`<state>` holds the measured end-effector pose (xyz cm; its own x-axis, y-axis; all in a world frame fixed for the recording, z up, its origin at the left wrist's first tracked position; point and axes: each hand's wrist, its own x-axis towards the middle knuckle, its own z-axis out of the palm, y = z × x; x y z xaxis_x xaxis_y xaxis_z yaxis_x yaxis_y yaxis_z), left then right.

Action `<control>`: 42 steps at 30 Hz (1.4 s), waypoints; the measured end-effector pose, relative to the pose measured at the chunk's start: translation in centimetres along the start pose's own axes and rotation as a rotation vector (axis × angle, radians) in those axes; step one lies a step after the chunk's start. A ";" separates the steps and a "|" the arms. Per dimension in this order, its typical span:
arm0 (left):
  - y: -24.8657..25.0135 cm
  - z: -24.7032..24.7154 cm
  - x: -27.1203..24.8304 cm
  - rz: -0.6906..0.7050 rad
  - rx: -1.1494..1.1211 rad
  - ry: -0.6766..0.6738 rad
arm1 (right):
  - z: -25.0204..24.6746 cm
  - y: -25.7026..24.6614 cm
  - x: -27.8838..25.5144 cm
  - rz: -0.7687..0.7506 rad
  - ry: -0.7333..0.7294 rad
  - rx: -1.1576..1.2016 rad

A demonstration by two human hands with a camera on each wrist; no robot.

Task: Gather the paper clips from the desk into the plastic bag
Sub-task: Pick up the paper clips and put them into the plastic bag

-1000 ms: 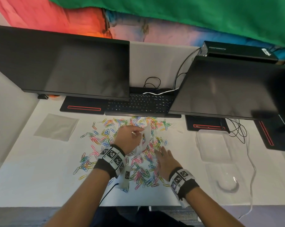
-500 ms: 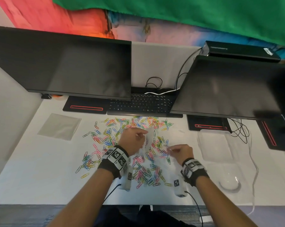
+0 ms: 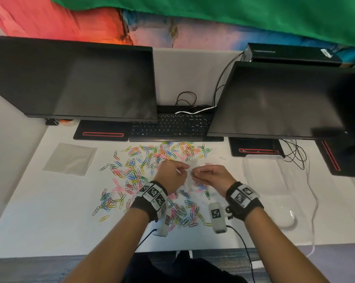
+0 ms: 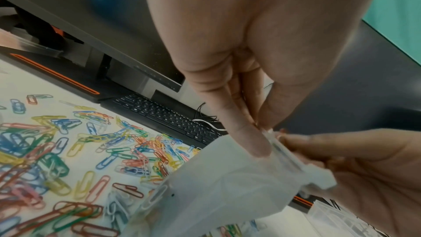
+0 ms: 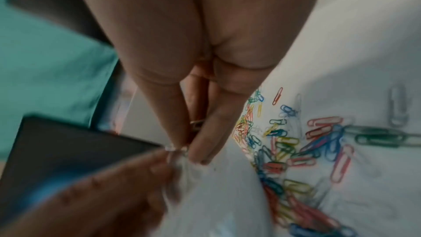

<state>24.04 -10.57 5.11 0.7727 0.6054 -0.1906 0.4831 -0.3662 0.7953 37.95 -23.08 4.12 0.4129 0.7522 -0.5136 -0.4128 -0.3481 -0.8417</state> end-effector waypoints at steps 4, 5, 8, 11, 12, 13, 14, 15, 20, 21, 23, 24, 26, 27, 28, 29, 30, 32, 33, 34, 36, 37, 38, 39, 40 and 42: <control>0.4 0.5 -0.2 0.029 0.010 0.030 | 2.0 1.0 0.7 -0.149 0.169 -0.376; 0.6 0.5 -0.2 0.050 0.014 0.039 | 2.4 1.1 0.8 -0.178 0.180 -0.446; 1.0 0.5 -0.4 0.102 0.038 0.031 | 3.3 1.0 0.8 -0.186 0.214 -0.559; 1.0 0.4 -0.5 0.142 0.044 0.009 | 3.7 1.1 1.0 -0.246 0.233 -0.720; 1.0 0.4 -0.6 0.140 0.043 0.011 | 3.8 1.0 1.1 -0.266 0.222 -0.792; 0.9 0.3 -0.6 0.129 0.044 0.017 | 3.9 1.0 1.1 -0.267 0.199 -0.844; 0.8 0.2 -0.7 0.106 0.043 0.023 | 4.0 0.9 1.1 -0.255 0.172 -0.875; 0.7 0.0 -0.7 0.082 0.037 0.029 | 4.0 0.7 1.0 -0.249 0.144 -0.875; -0.1 -1.1 -0.4 0.030 0.023 0.098 | 2.0 0.4 0.7 -0.350 0.270 -0.516; -0.2 -1.5 -0.3 0.017 0.019 0.113 | 0.9 0.9 1.3 -0.361 0.347 -0.593; -0.5 -2.0 -0.3 -0.010 -0.004 0.128 | -1.5 2.3 2.7 -0.298 0.391 -0.891; -0.6 -2.2 -0.3 -0.022 -0.015 0.133 | -2.5 3.0 3.4 -0.230 0.366 -1.002; -0.8 -2.5 -0.3 -0.040 -0.025 0.143 | -3.6 4.3 4.6 -0.134 0.292 -1.106; -0.9 -2.7 -0.4 -0.043 -0.023 0.149 | -3.8 4.9 5.0 -0.118 0.235 -1.150; -1.0 -2.8 -0.5 -0.042 -0.017 0.151 | -3.7 5.4 5.3 -0.111 0.172 -1.210; -1.2 -2.9 -0.5 -0.039 -0.010 0.149 | -3.3 5.9 5.4 -0.107 0.113 -1.272; -1.3 -2.9 -0.6 -0.038 -0.009 0.145 | -2.9 6.4 5.3 -0.115 0.069 -1.335; -1.5 -3.0 -0.7 -0.037 -0.013 0.139 | -2.0 7.3 4.8 -0.192 0.038 -1.407; -1.6 -3.0 -0.7 -0.036 -0.014 0.142 | -1.8 7.7 4.4 -0.237 0.026 -1.424; -1.7 -3.0 -0.7 -0.036 -0.014 0.144 | -1.8 7.9 4.0 -0.251 -0.007 -1.448; -1.8 -3.0 -0.7 -0.040 -0.014 0.141 | -2.2 8.2 3.5 -0.210 -0.083 -1.544; -1.7 -3.0 -0.8 -0.044 -0.018 0.139 | -2.4 8.3 3.3 -0.201 -0.093 -1.587; -1.7 -2.9 -0.8 -0.043 -0.023 0.135 | -2.5 8.4 3.2 -0.227 -0.077 -1.613; -1.8 -2.8 -0.8 -0.038 -0.026 0.132 | -2.5 8.8 3.4 -0.286 -0.053 -1.627; -1.8 -2.6 -0.7 -0.031 -0.031 0.130 | -2.5 9.0 3.5 -0.354 -0.036 -1.641; -1.9 -2.2 -0.6 -0.017 -0.041 0.127 | -2.3 9.4 3.9 -0.439 -0.042 -1.685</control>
<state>21.78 -8.69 4.97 0.7050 0.6968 -0.1323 0.4764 -0.3271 0.8161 37.58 -24.74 -6.17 0.2219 0.9458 -0.2372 0.9520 -0.2627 -0.1570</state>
